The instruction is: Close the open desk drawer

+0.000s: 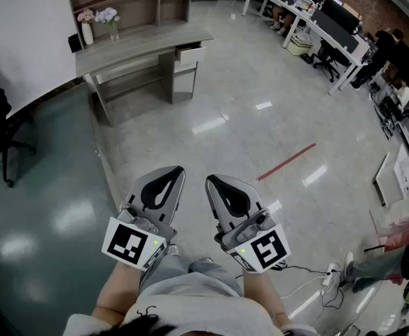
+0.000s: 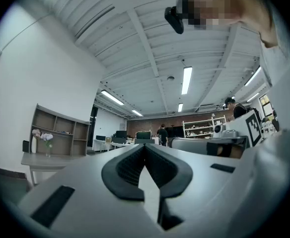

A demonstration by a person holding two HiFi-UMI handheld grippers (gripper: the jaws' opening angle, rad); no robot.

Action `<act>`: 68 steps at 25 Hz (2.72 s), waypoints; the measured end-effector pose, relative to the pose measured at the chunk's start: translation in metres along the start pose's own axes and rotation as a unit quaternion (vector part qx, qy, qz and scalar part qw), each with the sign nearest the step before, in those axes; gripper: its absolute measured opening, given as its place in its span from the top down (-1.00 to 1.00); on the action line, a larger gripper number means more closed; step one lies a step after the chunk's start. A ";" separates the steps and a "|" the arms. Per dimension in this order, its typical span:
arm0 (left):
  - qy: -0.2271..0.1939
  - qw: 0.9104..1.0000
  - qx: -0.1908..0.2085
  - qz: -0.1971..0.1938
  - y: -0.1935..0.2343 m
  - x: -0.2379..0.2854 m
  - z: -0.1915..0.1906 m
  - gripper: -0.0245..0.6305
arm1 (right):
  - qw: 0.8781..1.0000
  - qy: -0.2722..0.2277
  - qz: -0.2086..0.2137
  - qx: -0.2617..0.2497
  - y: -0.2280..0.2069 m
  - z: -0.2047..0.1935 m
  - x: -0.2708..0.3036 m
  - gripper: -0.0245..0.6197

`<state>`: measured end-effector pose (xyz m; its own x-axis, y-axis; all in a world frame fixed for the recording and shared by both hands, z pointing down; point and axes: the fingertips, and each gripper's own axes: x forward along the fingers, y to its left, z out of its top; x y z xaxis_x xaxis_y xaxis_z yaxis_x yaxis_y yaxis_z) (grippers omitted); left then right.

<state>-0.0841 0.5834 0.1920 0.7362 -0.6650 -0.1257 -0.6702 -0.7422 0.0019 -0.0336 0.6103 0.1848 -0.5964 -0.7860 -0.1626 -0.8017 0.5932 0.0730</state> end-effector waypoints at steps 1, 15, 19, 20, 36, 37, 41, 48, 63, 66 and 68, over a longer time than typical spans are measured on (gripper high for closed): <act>0.000 1.000 0.001 0.000 -0.001 -0.001 0.000 0.89 | 1.000 -0.001 0.001 -0.001 0.001 0.000 0.000 0.90; 0.000 1.000 0.003 -0.019 0.008 -0.008 -0.003 0.89 | 1.000 -0.004 0.005 -0.006 0.014 -0.001 0.013 0.90; 0.005 1.000 0.013 -0.023 0.021 -0.013 -0.006 0.89 | 1.000 0.006 0.017 -0.011 0.023 -0.005 0.024 0.90; 0.007 1.000 0.015 -0.026 0.024 -0.015 -0.008 0.89 | 1.000 0.013 0.019 -0.015 0.025 -0.007 0.026 0.90; 0.010 1.000 -0.004 -0.010 0.082 0.025 -0.023 0.89 | 0.999 0.024 0.035 -0.004 -0.018 -0.031 0.082 0.90; 0.008 1.000 -0.002 -0.010 0.088 0.032 -0.023 0.89 | 0.999 0.023 0.038 -0.001 -0.024 -0.032 0.089 0.90; 0.004 1.000 0.002 -0.008 0.110 0.063 -0.019 0.89 | 0.999 0.020 0.048 0.003 -0.052 -0.036 0.116 0.90; 0.017 1.000 0.014 0.006 0.138 0.125 -0.021 0.89 | 0.998 0.022 0.064 0.013 -0.114 -0.040 0.153 0.90; 0.024 0.999 0.021 0.004 0.174 0.232 -0.037 0.89 | 0.997 0.017 0.074 0.022 -0.217 -0.057 0.197 0.90; 0.025 1.000 0.019 -0.002 0.185 0.245 -0.041 0.89 | 0.997 0.020 0.070 0.020 -0.228 -0.063 0.208 0.90; 0.025 0.999 0.019 -0.009 0.193 0.255 -0.043 0.89 | 0.997 0.022 0.065 0.017 -0.236 -0.066 0.219 0.90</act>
<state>-0.0218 0.2666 0.2027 0.7519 -0.6549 -0.0758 -0.6585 -0.7516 -0.0379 0.0221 0.2866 0.1969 -0.6974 -0.7082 -0.1098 -0.7158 0.6960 0.0573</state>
